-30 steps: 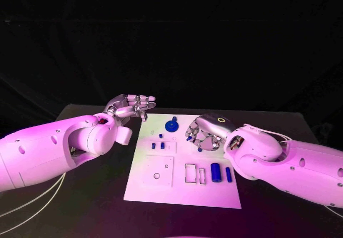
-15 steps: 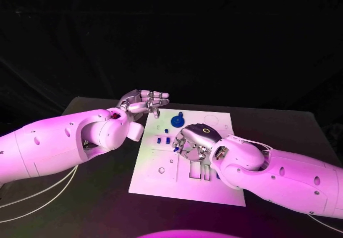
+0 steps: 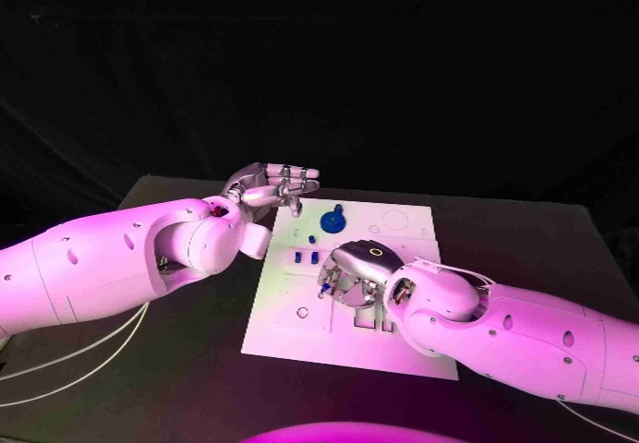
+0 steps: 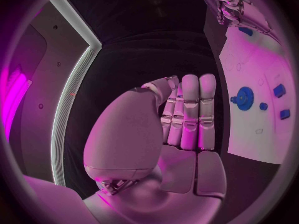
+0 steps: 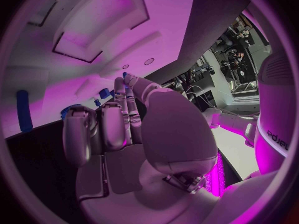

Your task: Assemble the parts on the task board

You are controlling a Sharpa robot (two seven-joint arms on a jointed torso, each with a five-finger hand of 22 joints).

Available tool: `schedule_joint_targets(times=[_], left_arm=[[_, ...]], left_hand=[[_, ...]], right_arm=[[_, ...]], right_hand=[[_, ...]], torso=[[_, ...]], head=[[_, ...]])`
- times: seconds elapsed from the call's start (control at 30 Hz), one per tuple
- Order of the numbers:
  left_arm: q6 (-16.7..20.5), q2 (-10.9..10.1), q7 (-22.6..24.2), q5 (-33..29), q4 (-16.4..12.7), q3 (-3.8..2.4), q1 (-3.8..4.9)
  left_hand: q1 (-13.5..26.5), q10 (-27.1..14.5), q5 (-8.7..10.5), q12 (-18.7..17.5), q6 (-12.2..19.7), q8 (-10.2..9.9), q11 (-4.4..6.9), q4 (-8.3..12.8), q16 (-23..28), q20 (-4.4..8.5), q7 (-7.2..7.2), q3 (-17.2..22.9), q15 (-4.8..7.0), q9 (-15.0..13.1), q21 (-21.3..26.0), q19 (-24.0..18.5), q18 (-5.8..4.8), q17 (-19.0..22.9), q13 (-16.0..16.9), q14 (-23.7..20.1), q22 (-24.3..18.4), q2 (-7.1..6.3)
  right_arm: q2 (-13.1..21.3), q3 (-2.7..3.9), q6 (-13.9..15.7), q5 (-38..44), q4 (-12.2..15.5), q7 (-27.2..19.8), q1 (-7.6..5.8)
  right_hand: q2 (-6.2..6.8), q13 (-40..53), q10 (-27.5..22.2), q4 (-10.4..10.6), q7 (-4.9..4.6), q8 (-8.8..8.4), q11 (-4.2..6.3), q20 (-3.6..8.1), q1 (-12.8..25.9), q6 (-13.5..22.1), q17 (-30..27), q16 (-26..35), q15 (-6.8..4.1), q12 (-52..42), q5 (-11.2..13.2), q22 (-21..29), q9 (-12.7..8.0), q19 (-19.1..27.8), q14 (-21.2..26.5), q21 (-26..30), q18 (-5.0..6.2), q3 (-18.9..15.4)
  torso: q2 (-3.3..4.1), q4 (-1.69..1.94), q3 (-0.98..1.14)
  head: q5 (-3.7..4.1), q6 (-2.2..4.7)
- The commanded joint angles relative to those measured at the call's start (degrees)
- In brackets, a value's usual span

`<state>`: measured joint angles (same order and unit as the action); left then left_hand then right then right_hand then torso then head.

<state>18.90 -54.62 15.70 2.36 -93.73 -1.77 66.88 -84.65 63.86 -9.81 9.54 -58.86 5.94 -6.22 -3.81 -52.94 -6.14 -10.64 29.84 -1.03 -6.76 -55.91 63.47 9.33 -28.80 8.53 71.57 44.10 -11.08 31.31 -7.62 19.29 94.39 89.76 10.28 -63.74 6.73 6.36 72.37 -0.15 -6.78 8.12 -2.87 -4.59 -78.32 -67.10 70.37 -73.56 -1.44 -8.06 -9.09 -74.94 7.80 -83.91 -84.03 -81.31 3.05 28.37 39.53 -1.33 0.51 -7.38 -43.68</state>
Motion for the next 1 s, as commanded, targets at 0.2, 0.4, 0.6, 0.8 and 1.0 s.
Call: schedule_joint_targets(times=[0.2,0.4,0.6,0.8,1.0], left_arm=[[-0.99,0.16,-0.12,-0.31,-0.20,-0.03,0.02],[-1.21,0.16,-0.27,-0.20,-0.22,-0.03,0.02],[-1.34,0.22,-0.40,0.23,-0.08,-0.03,0.02],[-1.45,0.19,-0.53,0.32,-0.12,-0.03,0.03],[-1.53,0.17,-0.65,0.35,-0.17,-0.03,0.03]], left_hand=[[-0.10,-0.44,-0.06,0.30,0.61,-0.11,-0.14,0.22,-0.02,0.12,0.00,0.00,-0.14,0.06,0.31,-0.33,0.57,0.10,0.00,-0.36,-0.06,0.36],[-0.10,-0.44,-0.06,0.30,0.61,-0.11,-0.14,0.22,-0.02,0.12,0.00,0.00,-0.14,0.06,0.31,-0.33,0.57,0.10,0.00,-0.36,-0.06,0.36],[-0.10,-0.44,-0.06,0.30,0.61,-0.11,-0.14,0.22,-0.02,0.12,0.00,0.00,-0.14,0.06,0.31,-0.33,0.57,0.10,0.00,-0.36,-0.06,0.36],[-0.06,-0.52,-0.06,0.31,0.66,-0.11,-0.16,0.22,-0.05,0.10,-0.03,-0.02,-0.16,0.07,0.35,-0.36,0.57,0.11,0.00,-0.36,-0.10,0.38],[-0.06,-0.52,-0.06,0.31,0.66,-0.11,-0.16,0.22,-0.05,0.10,-0.03,-0.02,-0.16,0.07,0.35,-0.36,0.57,0.11,0.00,-0.36,-0.10,0.38]], right_arm=[[-0.65,-0.08,-2.32,0.14,-0.47,-1.00,0.45],[-0.92,-0.11,-2.39,0.22,-1.08,-1.10,0.72],[-1.24,-0.13,-2.82,0.42,-1.53,-1.10,0.96],[-1.48,-0.16,-3.73,1.03,-1.83,-0.50,1.06],[-2.00,-0.21,-4.33,1.83,-2.22,0.18,1.14]], right_hand=[[-0.23,0.08,0.15,-0.01,0.25,0.10,0.12,0.10,0.51,-0.33,0.11,-0.38,-0.20,0.24,0.08,-10.22,0.29,-1.41,-2.81,-0.40,-0.95,-0.45],[-0.30,0.09,0.17,-0.02,0.26,0.11,0.14,0.10,0.51,-0.33,0.10,-0.39,-0.20,0.26,0.03,-10.22,0.31,-1.40,-2.81,-0.39,-0.94,-0.46],[-0.35,0.11,0.18,-0.03,0.27,0.11,0.14,0.10,0.49,-0.32,0.13,-0.42,-0.20,0.27,-0.05,-10.24,0.33,-1.42,-2.81,-0.42,-0.95,-0.46],[-0.35,0.11,0.18,-0.04,0.26,0.11,0.14,0.10,0.49,-0.31,0.12,-0.42,-0.21,0.28,-0.08,-10.24,0.34,-1.41,-2.80,-0.42,-0.95,-0.48],[-0.35,0.12,0.17,-0.04,0.26,0.11,0.14,0.09,0.52,-0.30,-0.01,-0.32,-0.20,0.30,-0.13,-10.15,0.35,-1.32,-2.78,-0.25,-0.91,-0.52]], torso=[[0.00,0.03,0.00],[-0.03,-0.03,-0.06],[-0.07,0.03,-0.02],[-0.01,0.03,-0.07],[-0.05,0.03,-0.06]], head=[[-0.25,-0.69],[-0.22,-0.80],[-0.40,-0.79],[-0.43,-0.82],[-0.47,-0.72]])
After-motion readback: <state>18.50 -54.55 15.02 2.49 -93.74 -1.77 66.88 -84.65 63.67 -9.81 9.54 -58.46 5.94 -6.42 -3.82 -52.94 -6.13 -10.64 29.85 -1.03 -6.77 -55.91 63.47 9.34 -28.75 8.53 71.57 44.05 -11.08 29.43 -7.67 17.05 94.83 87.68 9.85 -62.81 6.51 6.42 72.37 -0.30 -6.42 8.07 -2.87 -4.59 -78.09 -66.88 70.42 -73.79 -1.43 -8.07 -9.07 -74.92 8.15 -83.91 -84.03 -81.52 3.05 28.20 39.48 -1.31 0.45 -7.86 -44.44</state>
